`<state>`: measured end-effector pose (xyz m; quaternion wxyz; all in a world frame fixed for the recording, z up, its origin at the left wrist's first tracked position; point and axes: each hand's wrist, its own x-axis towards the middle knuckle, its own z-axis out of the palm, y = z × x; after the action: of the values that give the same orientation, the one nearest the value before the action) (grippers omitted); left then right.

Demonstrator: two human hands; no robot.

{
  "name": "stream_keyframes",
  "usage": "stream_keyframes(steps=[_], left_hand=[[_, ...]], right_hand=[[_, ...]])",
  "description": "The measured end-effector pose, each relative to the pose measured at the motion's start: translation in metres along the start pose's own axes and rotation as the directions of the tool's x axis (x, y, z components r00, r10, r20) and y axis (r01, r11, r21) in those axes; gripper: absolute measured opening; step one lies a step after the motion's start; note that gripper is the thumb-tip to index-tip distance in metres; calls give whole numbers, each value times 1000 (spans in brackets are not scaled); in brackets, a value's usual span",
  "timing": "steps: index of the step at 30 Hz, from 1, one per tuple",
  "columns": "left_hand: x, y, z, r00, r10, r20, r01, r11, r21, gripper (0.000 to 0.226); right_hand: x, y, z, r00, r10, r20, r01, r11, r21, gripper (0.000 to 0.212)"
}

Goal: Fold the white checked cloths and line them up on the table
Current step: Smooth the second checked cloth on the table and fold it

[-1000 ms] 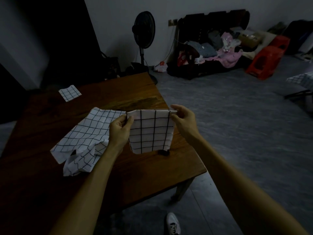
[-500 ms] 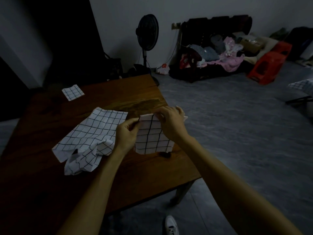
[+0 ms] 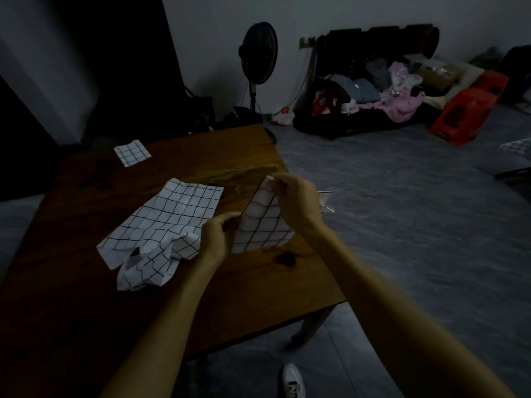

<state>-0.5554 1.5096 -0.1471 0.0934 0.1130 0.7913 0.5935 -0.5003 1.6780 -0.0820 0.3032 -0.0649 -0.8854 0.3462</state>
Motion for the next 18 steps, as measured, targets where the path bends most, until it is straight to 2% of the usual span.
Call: stream_keyframes(steps=[3, 6, 8, 11, 13, 16, 18], left_hand=[[1, -15, -1, 999, 38, 5, -38, 983, 178, 25], [0, -13, 4, 999, 39, 11, -41, 985, 166, 22], [-1, -1, 10, 991, 121, 51, -129, 968, 216, 22], [-1, 22, 18, 963, 247, 103, -266, 931, 250, 40], [1, 32, 22, 944, 305, 124, -328, 901, 283, 36], [9, 26, 23, 947, 299, 114, -320, 882, 345, 23], [14, 14, 18, 965, 247, 91, -263, 891, 370, 25]], right_hand=[[9, 2, -16, 997, 78, -14, -77, 997, 31, 19], [12, 6, -20, 997, 64, -31, -65, 997, -31, 17], [9, 9, -18, 999, 44, -20, -45, 998, -54, 16], [1, 9, -10, 996, 19, 88, -14, 998, -56, 12], [-2, 6, -4, 988, 5, 157, 1, 999, -38, 14], [0, 0, -5, 992, 12, 124, -11, 1000, -5, 17], [4, -1, -12, 997, 14, 72, -15, 1000, 22, 18]])
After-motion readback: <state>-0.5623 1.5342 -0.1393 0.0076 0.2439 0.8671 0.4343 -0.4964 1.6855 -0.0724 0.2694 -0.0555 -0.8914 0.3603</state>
